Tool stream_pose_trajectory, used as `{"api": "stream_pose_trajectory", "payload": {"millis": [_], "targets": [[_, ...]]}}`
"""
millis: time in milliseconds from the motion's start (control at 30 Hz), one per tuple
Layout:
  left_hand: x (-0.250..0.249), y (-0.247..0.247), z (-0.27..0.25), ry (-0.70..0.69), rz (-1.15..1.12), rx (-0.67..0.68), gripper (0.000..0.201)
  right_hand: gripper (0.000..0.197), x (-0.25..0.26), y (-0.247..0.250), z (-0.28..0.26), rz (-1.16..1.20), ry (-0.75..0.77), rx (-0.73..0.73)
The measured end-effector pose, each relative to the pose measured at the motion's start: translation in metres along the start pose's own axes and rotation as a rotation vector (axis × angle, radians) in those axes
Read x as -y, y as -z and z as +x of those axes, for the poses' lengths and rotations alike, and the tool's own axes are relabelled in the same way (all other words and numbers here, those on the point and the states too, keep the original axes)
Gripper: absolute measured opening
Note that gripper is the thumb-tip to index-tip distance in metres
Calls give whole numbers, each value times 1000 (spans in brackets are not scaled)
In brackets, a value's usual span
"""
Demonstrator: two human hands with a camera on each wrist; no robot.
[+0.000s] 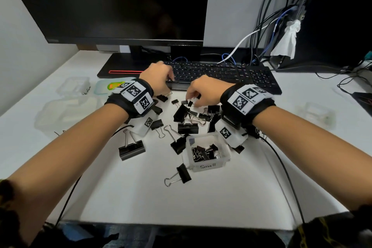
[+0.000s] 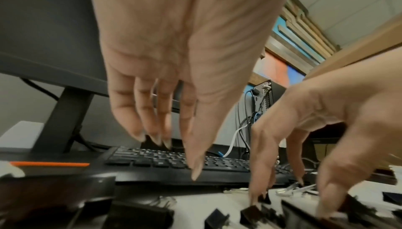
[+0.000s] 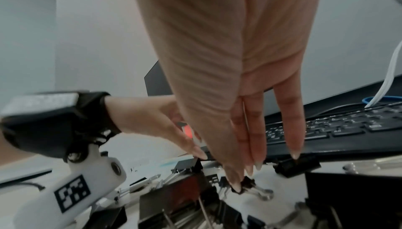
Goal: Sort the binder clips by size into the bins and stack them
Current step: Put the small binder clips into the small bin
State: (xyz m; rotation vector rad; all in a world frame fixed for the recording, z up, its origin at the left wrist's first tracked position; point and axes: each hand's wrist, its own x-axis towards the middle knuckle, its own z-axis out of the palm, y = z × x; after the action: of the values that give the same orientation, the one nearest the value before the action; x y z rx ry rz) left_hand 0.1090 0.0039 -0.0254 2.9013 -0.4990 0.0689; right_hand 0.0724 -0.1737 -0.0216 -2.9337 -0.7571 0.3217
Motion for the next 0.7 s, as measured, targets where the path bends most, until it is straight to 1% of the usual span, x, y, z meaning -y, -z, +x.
{"api": "stream_pose_trajectory", "payload": {"millis": [33,67,133,167,200,233,300,333,500,567,700], "targets": [[-3,1,-1,-40,-60,55,38,30,1,-2,1,1,-13,-11],[-6,3,-2,-65,-101,139,36,27,2,-3,2,-1,-25,-26],[-12,4,-4,-67,-141,319,35,20,3,-3,2,-6,-53,-58],[-14,3,-3,-60,-151,389,34,17,3,-3,2,-5,-66,-72],[-15,2,-2,-57,-153,432,31,14,4,-3,1,-2,-77,-80],[-15,0,-2,-53,-153,444,27,12,4,-4,1,1,-85,-82],[-16,-2,0,-31,-171,425,17,8,4,-4,-1,8,-101,-74],[-16,-3,1,-24,-179,415,15,9,4,-4,-2,11,-107,-70],[-17,-4,-1,-24,-234,423,13,20,4,-3,-3,17,-115,-69],[-17,-5,-3,-39,-266,404,11,22,3,-2,-4,28,-106,-68],[-15,-3,-7,-42,-271,385,7,13,0,1,-12,91,-76,-118]]}}
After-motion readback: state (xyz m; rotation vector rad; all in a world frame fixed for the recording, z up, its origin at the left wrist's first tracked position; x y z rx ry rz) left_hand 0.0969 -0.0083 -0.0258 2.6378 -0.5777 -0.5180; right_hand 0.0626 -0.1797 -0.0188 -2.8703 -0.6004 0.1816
